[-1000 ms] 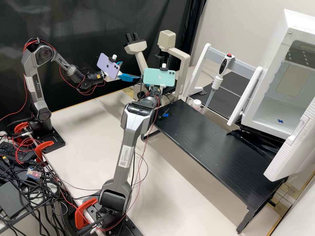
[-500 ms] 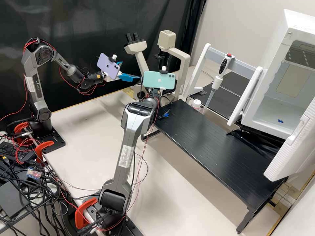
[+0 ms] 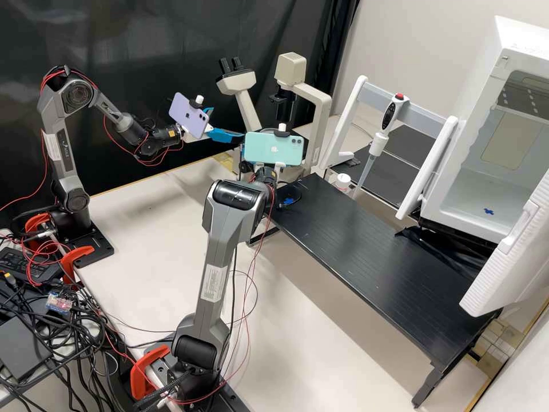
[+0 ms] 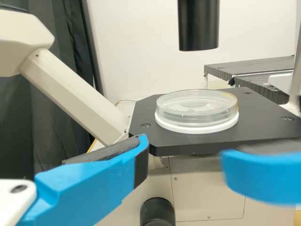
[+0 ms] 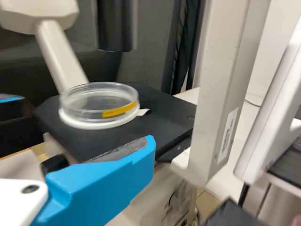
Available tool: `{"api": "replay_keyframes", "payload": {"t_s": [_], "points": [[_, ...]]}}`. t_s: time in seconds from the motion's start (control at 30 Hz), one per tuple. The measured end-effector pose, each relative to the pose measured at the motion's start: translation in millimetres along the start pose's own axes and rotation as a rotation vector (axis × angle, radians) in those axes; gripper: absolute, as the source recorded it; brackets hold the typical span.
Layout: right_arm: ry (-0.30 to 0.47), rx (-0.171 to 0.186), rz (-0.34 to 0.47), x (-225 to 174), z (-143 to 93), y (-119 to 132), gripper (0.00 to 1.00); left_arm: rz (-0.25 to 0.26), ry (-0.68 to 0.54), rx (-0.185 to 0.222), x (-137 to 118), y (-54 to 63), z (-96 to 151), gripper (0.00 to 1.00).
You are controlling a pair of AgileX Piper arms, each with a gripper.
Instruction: Move the petri dish to the microscope
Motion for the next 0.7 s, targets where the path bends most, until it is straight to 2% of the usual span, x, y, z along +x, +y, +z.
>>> {"api": "replay_keyframes", "payload": {"t_s": [0.13,0.27,0.37,0.43,0.6,0.7], "points": [[0.052,-0.026,0.045,-28.6,-6.4,-2.5,1.00,0.000,0.000,0.000,0.0,0.0,0.0,1.00],[0.131,-0.080,0.117,-60.1,-11.2,-5.0,1.00,0.000,0.000,0.000,0.0,0.0,0.0,1.00],[0.151,-0.122,0.189,-91.0,-3.0,-4.1,1.00,0.000,0.000,0.000,0.0,0.0,0.0,1.00],[0.156,-0.131,0.244,-104.9,2.6,-0.3,1.00,0.000,0.000,0.000,0.0,0.0,0.0,1.00],[0.083,-0.119,0.332,-139.7,27.3,7.4,1.00,0.000,0.000,0.000,0.0,0.0,0.0,1.00],[-0.013,-0.116,0.364,-158.7,45.8,9.4,1.00,0.000,0.000,0.000,0.0,0.0,0.0,1.00]]}}
